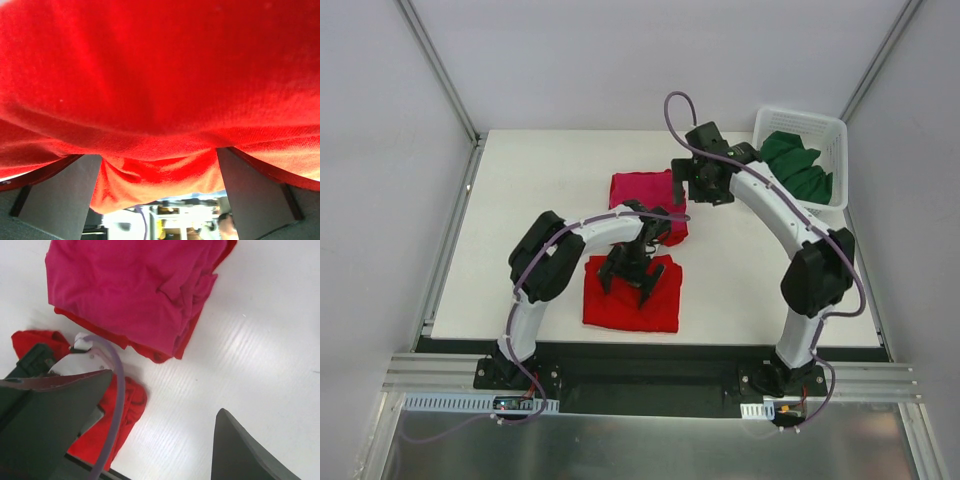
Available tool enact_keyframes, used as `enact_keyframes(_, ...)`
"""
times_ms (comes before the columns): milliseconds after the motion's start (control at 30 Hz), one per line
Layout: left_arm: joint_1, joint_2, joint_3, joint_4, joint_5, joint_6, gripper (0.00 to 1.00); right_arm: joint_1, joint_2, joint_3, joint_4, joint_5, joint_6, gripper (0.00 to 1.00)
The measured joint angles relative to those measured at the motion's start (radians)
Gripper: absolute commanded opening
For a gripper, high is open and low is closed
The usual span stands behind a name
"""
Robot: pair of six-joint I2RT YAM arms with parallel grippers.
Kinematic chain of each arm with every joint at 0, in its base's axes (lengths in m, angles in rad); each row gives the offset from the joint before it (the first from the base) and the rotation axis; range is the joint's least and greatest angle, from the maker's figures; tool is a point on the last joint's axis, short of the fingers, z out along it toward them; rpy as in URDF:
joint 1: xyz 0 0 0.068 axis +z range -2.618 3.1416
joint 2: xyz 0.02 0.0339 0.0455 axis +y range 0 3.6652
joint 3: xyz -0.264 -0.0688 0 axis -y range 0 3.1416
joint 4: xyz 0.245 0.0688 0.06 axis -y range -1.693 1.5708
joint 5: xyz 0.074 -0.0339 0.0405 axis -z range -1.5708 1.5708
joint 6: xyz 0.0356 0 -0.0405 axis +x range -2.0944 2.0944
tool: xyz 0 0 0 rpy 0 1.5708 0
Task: Fold and stack the t-shirts
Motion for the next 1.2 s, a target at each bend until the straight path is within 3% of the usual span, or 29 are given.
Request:
enact_keyframes(200, 0.000, 0.089, 0.146, -0.067, -0.027, 0.081, 0.99, -0.035, -0.174, -0.108, -0.016, 0.035, -0.013, 0.96)
enact_keyframes(467, 0.000, 0.110, 0.212, -0.071, -0.029, 0.080, 0.99, -0.124, -0.221, -0.112, -0.042, 0.062, -0.004, 0.96)
enact_keyframes(900, 0.000, 0.110, 0.216, -0.078, -0.044, -0.065, 0.99, -0.326, -0.221, -0.154, -0.129, 0.130, 0.015, 0.96)
enact_keyframes(1200, 0.000, 0.085, 0.130, -0.061, -0.023, -0.212, 0.99, -0.379, -0.221, -0.167, -0.145, 0.127, 0.008, 0.96)
